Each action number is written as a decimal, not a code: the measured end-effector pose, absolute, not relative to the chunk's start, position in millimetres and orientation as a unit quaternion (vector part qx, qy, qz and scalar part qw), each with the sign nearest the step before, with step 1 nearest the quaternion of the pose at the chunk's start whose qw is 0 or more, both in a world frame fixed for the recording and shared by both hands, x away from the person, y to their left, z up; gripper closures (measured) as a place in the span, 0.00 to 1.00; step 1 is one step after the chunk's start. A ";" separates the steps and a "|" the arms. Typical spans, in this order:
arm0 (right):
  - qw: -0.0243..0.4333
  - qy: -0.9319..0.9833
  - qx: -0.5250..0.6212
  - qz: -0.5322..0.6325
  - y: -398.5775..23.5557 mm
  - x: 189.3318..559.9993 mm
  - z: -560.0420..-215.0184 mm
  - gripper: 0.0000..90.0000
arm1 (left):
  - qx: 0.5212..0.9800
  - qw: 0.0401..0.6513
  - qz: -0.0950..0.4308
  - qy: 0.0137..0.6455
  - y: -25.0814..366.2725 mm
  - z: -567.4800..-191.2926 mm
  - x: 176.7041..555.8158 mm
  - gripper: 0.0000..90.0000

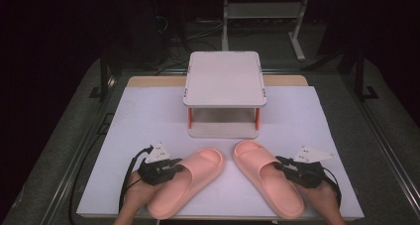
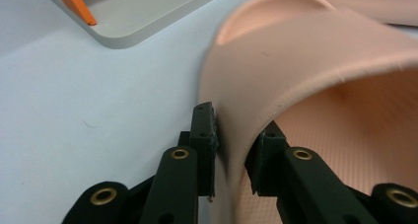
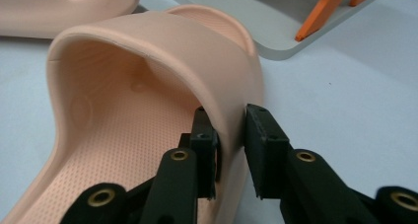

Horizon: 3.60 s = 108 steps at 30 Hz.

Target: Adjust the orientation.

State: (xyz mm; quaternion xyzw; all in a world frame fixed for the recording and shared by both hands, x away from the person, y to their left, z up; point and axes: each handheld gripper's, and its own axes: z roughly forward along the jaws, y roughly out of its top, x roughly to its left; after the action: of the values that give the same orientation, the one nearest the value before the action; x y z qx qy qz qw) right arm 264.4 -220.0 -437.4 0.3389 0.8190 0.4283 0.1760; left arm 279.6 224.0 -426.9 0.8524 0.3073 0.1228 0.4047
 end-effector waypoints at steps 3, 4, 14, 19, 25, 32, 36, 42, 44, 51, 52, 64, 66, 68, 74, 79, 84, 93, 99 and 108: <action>0.173 0.822 0.334 0.428 -219.6 264.2 -437.6 0.87 | 0.853 0.399 0.128 0.310 227.7 -425.2 278.8 0.86; 0.172 0.823 0.333 0.427 -219.4 263.9 -437.5 0.88 | 0.851 0.402 0.127 0.313 229.8 -424.9 278.7 0.87; 0.146 0.827 0.323 0.435 -216.9 260.1 -435.9 0.93 | 0.850 0.402 0.131 0.315 239.9 -419.7 276.9 0.89; 0.132 0.829 0.315 0.444 -211.9 259.9 -432.9 0.93 | 0.849 0.406 0.124 0.314 245.4 -416.5 280.0 0.90; 0.113 0.836 0.301 0.445 -207.2 262.9 -421.7 0.93 | 0.850 0.407 0.123 0.312 255.9 -409.3 283.6 0.90; 0.089 0.841 0.280 0.454 -198.7 270.1 -399.2 0.93 | 0.850 0.418 0.124 0.295 262.7 -388.2 290.7 0.90; 0.086 0.841 0.269 0.461 -194.7 274.7 -385.6 0.93 | 0.848 0.428 0.124 0.287 266.8 -375.1 295.4 0.90; 0.089 0.837 0.261 0.472 -192.2 280.2 -370.8 0.93 | 0.849 0.435 0.126 0.272 271.1 -357.7 302.2 0.90; 0.090 0.836 0.259 0.476 -192.2 281.7 -365.2 0.93 | 0.848 0.440 0.125 0.269 271.9 -351.9 304.3 0.90; 0.099 0.832 0.251 0.486 -192.1 286.4 -348.1 0.93 | 0.846 0.449 0.124 0.260 274.5 -335.3 308.9 0.90; 0.099 0.831 0.251 0.487 -191.9 287.0 -345.9 0.93 | 0.845 0.451 0.124 0.260 275.3 -333.3 309.6 0.90; 0.104 0.830 0.243 0.492 -189.4 294.8 -328.5 0.93 | 0.846 0.450 0.129 0.253 277.7 -314.3 315.7 0.90; 0.106 0.829 0.242 0.494 -189.6 295.8 -325.6 0.93 | 0.846 0.451 0.130 0.251 277.6 -310.2 316.6 0.90; 0.107 0.826 0.242 0.498 -191.6 297.7 -320.9 0.93 | 0.847 0.452 0.130 0.249 277.1 -306.1 317.9 0.90; 0.112 0.824 0.238 0.501 -193.0 300.4 -313.5 0.93 | 0.849 0.450 0.133 0.245 275.3 -295.8 323.5 0.90; 0.114 0.821 0.237 0.507 -194.5 305.4 -306.9 0.93 | 0.850 0.447 0.134 0.245 274.0 -292.3 326.7 0.90; 0.119 0.823 0.232 0.505 -192.6 310.9 -299.2 0.93 | 0.850 0.447 0.137 0.242 271.9 -287.8 329.3 0.90; 0.130 0.822 0.234 0.503 -195.4 318.1 -288.0 0.93 | 0.847 0.452 0.145 0.238 272.9 -273.8 334.6 0.90; 0.137 0.822 0.235 0.500 -194.9 323.8 -281.4 0.93 | 0.846 0.453 0.148 0.239 272.3 -267.7 340.8 0.90; 0.148 0.822 0.241 0.494 -198.2 333.5 -271.9 0.93 | 0.843 0.459 0.151 0.236 270.0 -256.5 351.5 0.90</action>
State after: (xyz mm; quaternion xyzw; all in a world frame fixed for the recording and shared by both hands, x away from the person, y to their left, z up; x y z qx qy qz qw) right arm 333.5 -198.2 -271.9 0.2405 0.8223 0.4940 0.1484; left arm 351.5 270.0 -256.5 0.8430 0.2362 0.1507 0.4593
